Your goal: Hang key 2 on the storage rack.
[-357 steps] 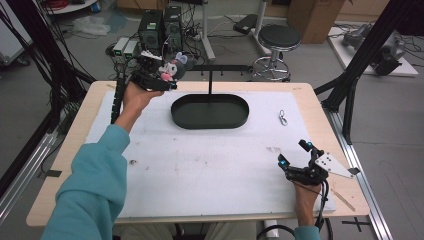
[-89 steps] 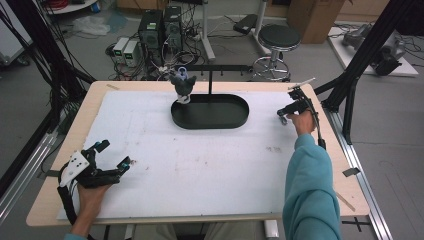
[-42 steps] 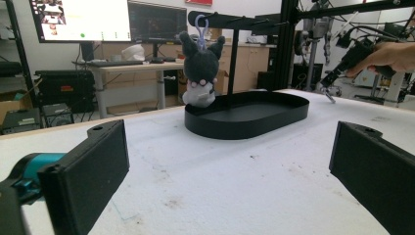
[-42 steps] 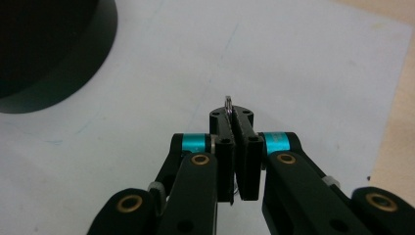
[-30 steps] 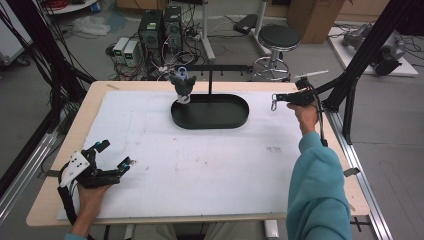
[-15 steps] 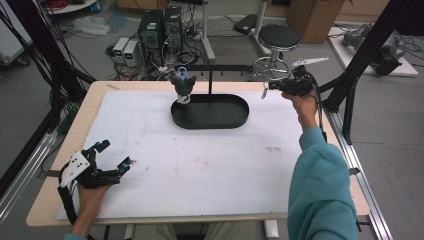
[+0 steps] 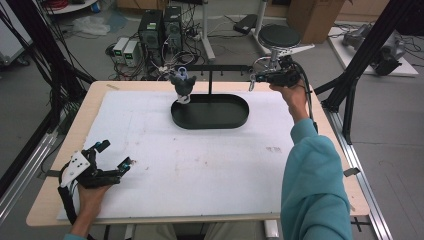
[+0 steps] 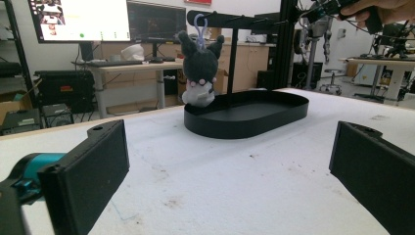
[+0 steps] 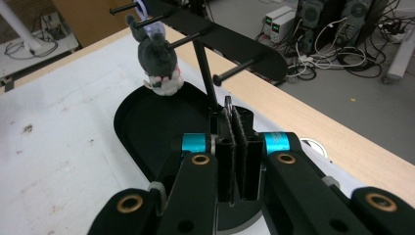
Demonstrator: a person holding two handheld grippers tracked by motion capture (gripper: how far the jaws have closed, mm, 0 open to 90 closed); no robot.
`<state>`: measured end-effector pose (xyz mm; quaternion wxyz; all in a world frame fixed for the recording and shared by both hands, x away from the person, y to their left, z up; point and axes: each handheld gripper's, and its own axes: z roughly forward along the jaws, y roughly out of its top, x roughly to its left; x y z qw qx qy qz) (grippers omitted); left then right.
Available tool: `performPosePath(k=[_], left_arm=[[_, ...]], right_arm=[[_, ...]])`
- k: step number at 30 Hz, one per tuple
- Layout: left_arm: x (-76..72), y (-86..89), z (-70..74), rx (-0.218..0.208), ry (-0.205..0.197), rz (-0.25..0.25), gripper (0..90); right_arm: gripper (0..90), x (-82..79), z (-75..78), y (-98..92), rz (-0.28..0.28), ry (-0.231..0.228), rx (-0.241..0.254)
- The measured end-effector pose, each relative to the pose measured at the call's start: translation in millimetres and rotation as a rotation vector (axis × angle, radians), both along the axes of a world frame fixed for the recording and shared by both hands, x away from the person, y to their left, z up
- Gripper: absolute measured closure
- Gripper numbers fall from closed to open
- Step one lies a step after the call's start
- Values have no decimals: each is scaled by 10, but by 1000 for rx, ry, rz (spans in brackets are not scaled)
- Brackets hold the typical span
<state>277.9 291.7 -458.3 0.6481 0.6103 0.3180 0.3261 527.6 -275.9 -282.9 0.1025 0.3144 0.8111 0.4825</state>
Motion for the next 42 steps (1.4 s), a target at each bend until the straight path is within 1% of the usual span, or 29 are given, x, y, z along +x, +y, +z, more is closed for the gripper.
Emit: performPosePath(k=[1, 2, 4, 5, 6, 7, 10, 12, 14, 17, 21, 25, 30, 31, 32, 34, 35, 39, 42], left_arm=[[0, 0, 0, 0, 0, 0, 17], [0, 0, 1, -1, 0, 0, 17], [0, 2, 1, -1, 0, 0, 17], [1, 1, 0, -2, -1, 0, 17], [1, 1, 0, -2, -1, 0, 17], [1, -3, -1, -3, -2, 0, 17], [0, -2, -1, -2, -2, 1, 17], [0, -1, 0, -1, -1, 0, 17], [-2, 0, 0, 4, -1, 1, 17], [-2, -2, 1, 0, 0, 1, 17], [-1, -2, 1, 0, 0, -1, 17], [-1, 0, 0, 1, 0, 1, 17], [0, -2, 0, -1, -1, 0, 17], [0, -1, 0, 1, -1, 1, 17], [0, -3, 0, -1, -1, 0, 17], [0, -2, 0, 0, -1, 1, 17], [0, -2, 0, 0, -1, 1, 17], [-1, 3, 1, 12, -2, 1, 17], [0, -1, 0, 7, -3, 0, 17]], right_arm=[[889, 10, 9, 17, 8, 5, 1], [889, 16, 33, 55, 14, 0, -10], [888, 28, 54, 97, 28, -11, -6], [889, 37, 60, 118, 33, -6, -5], [889, 49, 61, 141, 38, -4, -18], [889, 57, 57, 157, 43, 0, -21], [889, 74, 38, 186, 49, 1, -14], [889, 90, 19, 206, 52, 8, -19], [889, 96, 13, 210, 54, 5, -16], [888, 121, -10, 228, 56, 6, -2], [888, 137, -15, 248, 63, 11, 5], [889, 162, -25, 270, 62, 5, -4], [888, 184, -37, 272, 55, -5, -2], [888, 179, -36, 271, 46, 6, -2], [888, 186, -39, 267, 48, -2, -3], [888, 189, -41, 261, 45, 3, 2], [888, 194, -43, 260, 46, -3, 3], [888, 203, -54, 267, 42, -8, 1], [888, 215, -63, 269, 33, -12, 5]])
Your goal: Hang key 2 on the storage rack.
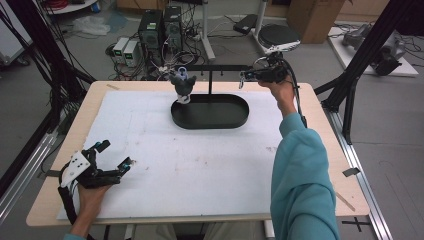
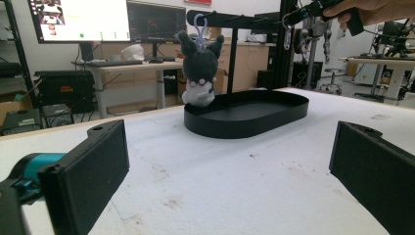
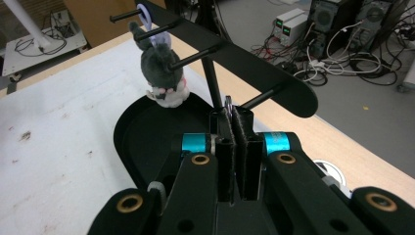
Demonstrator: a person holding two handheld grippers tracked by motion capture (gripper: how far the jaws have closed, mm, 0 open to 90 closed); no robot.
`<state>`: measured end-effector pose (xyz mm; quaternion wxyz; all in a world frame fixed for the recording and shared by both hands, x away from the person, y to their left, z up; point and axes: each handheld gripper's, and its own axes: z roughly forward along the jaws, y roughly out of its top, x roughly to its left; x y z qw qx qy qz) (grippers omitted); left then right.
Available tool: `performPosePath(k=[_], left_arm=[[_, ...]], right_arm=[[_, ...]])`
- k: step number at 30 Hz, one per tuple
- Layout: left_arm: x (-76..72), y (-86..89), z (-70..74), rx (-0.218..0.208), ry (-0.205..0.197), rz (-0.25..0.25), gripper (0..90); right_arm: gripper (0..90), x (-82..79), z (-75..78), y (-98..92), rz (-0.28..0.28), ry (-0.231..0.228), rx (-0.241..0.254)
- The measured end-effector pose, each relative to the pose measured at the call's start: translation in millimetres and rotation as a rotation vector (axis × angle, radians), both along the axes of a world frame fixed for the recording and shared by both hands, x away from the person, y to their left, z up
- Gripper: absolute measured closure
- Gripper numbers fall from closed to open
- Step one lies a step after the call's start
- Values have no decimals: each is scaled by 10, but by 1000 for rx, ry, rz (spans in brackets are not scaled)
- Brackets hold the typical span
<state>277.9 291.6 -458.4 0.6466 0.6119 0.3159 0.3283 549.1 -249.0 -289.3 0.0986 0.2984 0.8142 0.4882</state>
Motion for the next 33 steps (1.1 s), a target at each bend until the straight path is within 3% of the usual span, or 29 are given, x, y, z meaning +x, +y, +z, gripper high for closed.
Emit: performPosePath(k=[17, 33], left_arm=[[-1, -1, 0, 1, 1, 1, 17], [-2, -4, 1, 2, 1, 2, 17]], right_arm=[[887, 62, -51, -23, -28, -15, 23], [884, 128, -111, -28, -49, -46, 4]])
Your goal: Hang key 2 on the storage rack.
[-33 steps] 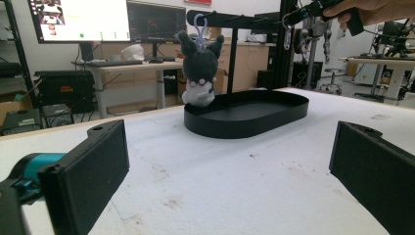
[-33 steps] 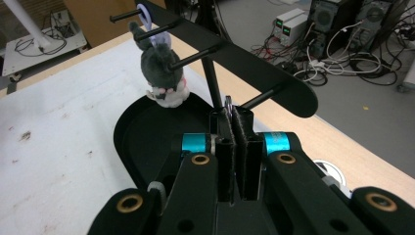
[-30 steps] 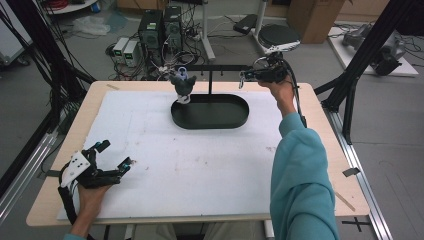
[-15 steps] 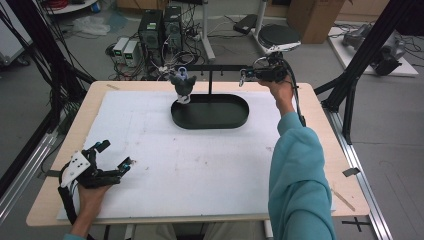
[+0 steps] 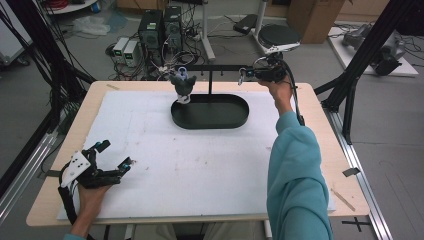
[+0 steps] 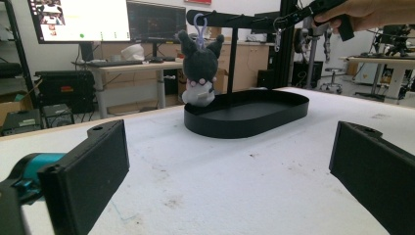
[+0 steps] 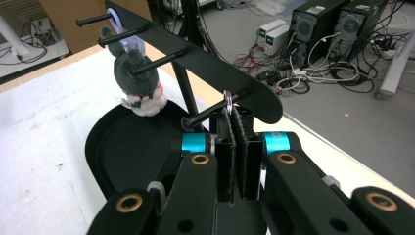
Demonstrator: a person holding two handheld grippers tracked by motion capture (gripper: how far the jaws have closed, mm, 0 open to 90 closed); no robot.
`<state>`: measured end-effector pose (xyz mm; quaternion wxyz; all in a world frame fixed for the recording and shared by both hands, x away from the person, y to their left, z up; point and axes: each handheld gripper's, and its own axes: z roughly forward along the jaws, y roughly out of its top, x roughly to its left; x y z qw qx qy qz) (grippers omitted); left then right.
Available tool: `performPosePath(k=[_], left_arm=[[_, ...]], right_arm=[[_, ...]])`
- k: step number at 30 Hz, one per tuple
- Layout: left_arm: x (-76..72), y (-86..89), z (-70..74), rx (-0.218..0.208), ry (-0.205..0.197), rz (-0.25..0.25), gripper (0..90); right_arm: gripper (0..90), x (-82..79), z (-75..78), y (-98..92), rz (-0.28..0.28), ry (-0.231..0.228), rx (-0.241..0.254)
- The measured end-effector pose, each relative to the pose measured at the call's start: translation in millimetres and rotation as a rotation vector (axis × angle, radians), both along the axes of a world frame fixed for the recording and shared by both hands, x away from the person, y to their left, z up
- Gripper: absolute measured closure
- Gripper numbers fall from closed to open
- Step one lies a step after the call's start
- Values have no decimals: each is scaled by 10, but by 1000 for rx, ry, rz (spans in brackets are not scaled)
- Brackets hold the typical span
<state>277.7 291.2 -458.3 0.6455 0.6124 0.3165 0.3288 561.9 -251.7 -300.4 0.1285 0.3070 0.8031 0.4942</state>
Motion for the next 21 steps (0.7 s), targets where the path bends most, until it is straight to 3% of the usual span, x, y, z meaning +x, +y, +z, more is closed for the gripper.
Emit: performPosePath(k=[6, 14, 17, 18, 19, 21], left_arm=[[0, 0, 0, 0, 0, 0, 17], [1, 1, 0, -1, 0, -1, 17], [0, 1, 0, -1, 0, -1, 17], [0, 1, 0, 0, 0, 0, 17], [0, 1, 0, 0, 0, 0, 17], [-1, 1, 0, 0, -1, 1, 17]], right_arm=[[859, 15, -22, 1, -9, 7, -3], [674, -31, 18, -66, -67, 5, -17], [444, -135, 58, -80, -110, -17, 1], [444, -135, 58, -80, -110, -17, 1], [188, -223, 92, -99, -166, -23, 10], [35, -315, 146, -132, -199, -34, 33]])
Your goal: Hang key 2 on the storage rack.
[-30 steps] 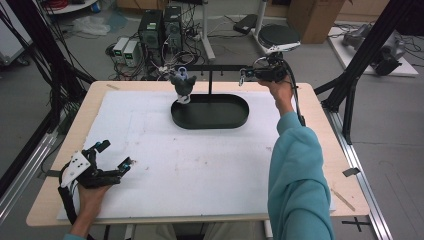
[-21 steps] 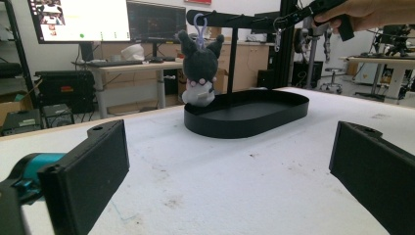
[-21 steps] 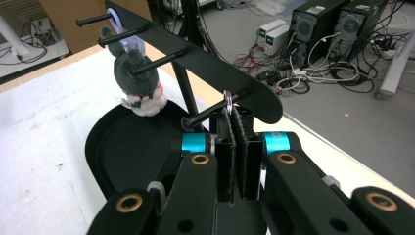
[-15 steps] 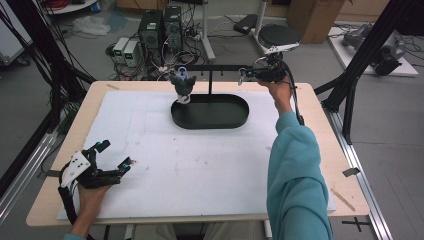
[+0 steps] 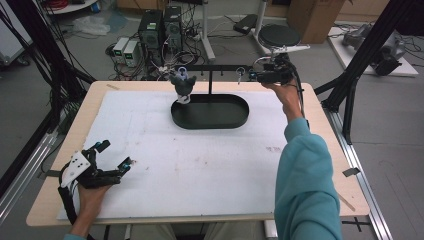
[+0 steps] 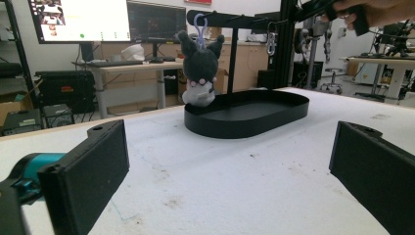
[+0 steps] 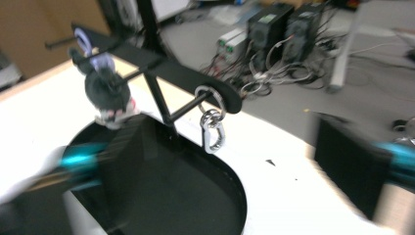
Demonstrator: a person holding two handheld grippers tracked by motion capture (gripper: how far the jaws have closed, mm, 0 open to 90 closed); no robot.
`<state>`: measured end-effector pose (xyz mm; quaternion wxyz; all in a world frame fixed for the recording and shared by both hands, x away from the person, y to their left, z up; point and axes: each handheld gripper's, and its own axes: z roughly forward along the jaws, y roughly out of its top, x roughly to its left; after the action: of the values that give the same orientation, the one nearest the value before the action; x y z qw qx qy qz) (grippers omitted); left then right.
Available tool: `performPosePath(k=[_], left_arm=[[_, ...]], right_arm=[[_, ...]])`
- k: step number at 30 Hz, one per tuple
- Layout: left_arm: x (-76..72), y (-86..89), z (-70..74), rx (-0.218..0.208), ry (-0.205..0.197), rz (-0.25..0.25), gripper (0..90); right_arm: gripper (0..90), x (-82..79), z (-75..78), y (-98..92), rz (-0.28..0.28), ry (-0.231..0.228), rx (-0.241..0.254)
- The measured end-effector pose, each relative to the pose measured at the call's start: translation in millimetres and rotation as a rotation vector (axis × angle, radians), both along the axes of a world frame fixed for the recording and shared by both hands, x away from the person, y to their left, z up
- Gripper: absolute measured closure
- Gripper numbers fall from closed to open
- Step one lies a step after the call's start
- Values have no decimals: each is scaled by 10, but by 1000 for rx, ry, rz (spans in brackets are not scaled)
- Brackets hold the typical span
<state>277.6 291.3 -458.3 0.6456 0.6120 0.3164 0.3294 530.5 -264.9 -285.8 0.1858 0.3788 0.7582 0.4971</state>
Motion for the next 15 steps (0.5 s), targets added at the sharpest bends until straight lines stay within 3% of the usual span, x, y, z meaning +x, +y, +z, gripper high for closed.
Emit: performPosePath(k=[1, 3, 4, 5, 7, 8, 10, 11, 15], left_arm=[[0, 0, 0, 0, 0, 0, 17], [1, -1, 0, -1, 0, 1, 17], [1, 0, 0, 0, 1, 0, 17], [1, 0, 1, 0, 1, 0, 17], [2, 0, 1, -1, 1, 1, 17], [0, -2, 1, 1, 0, 1, 17], [0, -3, 1, 2, 1, 2, 17], [2, -1, 2, -1, 3, 3, 17], [3, 8, 5, -16, 18, 16, 17]], right_arm=[[35, 0, 0, 0, 0, 0, 0], [6, -164, 113, -18, 10, -44, 2], [6, -263, 151, -35, 34, -87, 31], [6, -339, 175, -49, 44, -101, 61], [6, -383, 191, -60, 51, -109, 71], [6, -535, 206, -93, 69, -143, 74], [6, -661, 201, -122, 75, -140, 63], [6, -731, 190, -137, 81, -164, 51], [6, -1047, 49, -220, 98, -218, 84]])
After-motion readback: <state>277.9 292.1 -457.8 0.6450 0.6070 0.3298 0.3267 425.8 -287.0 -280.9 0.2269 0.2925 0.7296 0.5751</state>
